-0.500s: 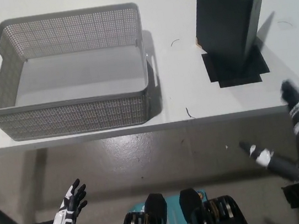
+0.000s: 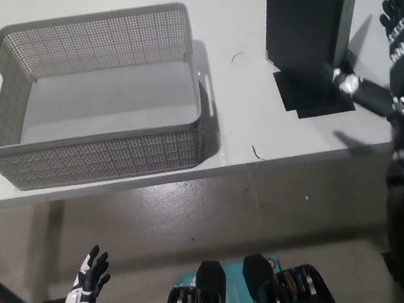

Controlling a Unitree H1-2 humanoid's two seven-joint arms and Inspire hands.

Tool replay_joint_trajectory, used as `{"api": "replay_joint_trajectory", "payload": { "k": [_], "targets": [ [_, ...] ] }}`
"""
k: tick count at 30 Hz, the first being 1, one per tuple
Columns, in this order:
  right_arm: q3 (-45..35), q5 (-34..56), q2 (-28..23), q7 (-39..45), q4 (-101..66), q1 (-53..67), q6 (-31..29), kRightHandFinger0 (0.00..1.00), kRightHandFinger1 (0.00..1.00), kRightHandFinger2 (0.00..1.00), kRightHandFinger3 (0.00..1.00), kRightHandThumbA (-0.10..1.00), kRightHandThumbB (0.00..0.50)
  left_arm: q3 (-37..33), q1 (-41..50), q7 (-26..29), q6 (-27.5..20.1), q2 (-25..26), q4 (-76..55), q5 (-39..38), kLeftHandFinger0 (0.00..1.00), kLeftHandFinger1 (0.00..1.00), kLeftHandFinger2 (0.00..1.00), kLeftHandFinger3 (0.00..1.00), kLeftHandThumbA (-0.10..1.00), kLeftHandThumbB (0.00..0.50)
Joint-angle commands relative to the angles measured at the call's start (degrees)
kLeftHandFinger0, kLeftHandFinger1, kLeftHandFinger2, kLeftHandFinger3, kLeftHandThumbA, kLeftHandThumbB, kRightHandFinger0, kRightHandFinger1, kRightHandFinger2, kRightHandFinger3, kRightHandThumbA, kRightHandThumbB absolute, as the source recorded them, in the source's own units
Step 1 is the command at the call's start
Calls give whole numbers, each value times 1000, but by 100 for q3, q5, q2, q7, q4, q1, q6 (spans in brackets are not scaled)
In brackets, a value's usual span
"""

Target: A notebook is kept standing on the table on the right hand side and a container is kept on the left hand side and the robot uses its right hand to grab the notebook and places it in the container

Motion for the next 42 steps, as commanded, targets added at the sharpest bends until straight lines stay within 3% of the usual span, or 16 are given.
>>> {"api": "replay_joint_trajectory", "payload": {
  "k": [1, 2, 5, 11, 16, 20, 23, 25, 30, 31, 33, 38, 40, 41, 42],
  "targets": [
    [-222, 483, -151, -64, 657, -582, -166, 1000, 1000, 1000, 1000, 1000, 347, 26, 63, -86, -302, 42, -42, -159, 1000, 1000, 1000, 1000, 1000, 178],
    [-274, 491, -183, -113, 869, -725, -78, 1000, 1000, 1000, 1000, 1000, 371, 20, 62, -88, -283, 40, -59, -148, 1000, 1000, 1000, 1000, 1000, 181],
    [-338, 456, -249, -217, 1323, -1009, -96, 1000, 1000, 1000, 1000, 1000, 362, 18, 89, -77, -144, 17, -156, -148, 1000, 1000, 1000, 1000, 1000, 194],
    [-486, 576, -357, -317, 2154, -1494, -90, 1000, 1000, 1000, 1000, 1000, 406, 21, 116, -78, -325, 7, -54, -165, 1000, 1000, 1000, 1000, 1000, 165],
    [-646, 727, -495, -429, 3069, -1991, -150, 1000, 1000, 1000, 1000, 1000, 498, 26, 103, -82, -338, 26, -51, -166, 1000, 1000, 1000, 1000, 1000, 182],
    [-701, 826, -590, -345, 3582, -2276, -226, 1000, 1000, 1000, 1000, 1000, 487, 13, 102, -93, -339, 40, -60, -149, 1000, 1000, 1000, 1000, 1000, 207],
    [-600, 798, -592, -258, 3780, -2465, -237, 1000, 1000, 1000, 1000, 1000, 500, 7, 67, -156, -366, 47, -49, -225, 1000, 1000, 1000, 1000, 1000, 188],
    [-524, 823, -547, -98, 4067, -2613, -435, 1000, 1000, 1000, 1000, 1000, 469, 14, 68, -98, -352, 34, -50, -139, 1000, 1000, 1000, 1000, 1000, 203],
    [-341, 623, -516, -252, 4850, -3075, -405, 1000, 1000, 1000, 1000, 1000, 489, 3, 28, -129, -366, 15, -11, -171, 1000, 1000, 1000, 1000, 1000, 211],
    [-248, 518, -532, -334, 5040, -3180, -466, 1000, 1000, 1000, 1000, 1000, 464, -2, 22, -137, -369, 22, -12, -167, 1000, 1000, 1000, 1000, 1000, 213],
    [-157, 518, -545, -339, 5407, -3445, -404, 1000, 1000, 1000, 1000, 1000, 496, 3, -28, -131, -372, 37, 1, -145, 1000, 1000, 1000, 1000, 1000, 218],
    [26, 533, -531, -396, 6146, -3911, -435, 1000, 1000, 1000, 1000, 1000, 500, -4, -48, -158, -309, 71, -58, -134, 1000, 1000, 1000, 1000, 1000, 242],
    [69, 549, -512, -456, 6401, -4028, -360, 1000, 1000, 1000, 1000, 933, 500, -5, -38, -129, -289, 50, -74, -93, 1000, 1000, 1000, 1000, 1000, 252],
    [161, 402, -484, -984, 6514, -4107, -109, 1000, 1000, 1000, 1000, 766, 494, -10, -41, -123, -256, 43, -78, -76, 1000, 1000, 1000, 1000, 1000, 266],
    [210, 346, -473, -1207, 6560, -4121, -20, 1000, 1000, 1000, 1000, 715, 498, -17, -17, -122, -242, 36, -91, -65, 1000, 1000, 1000, 1000, 1000, 270]
  ]
}}
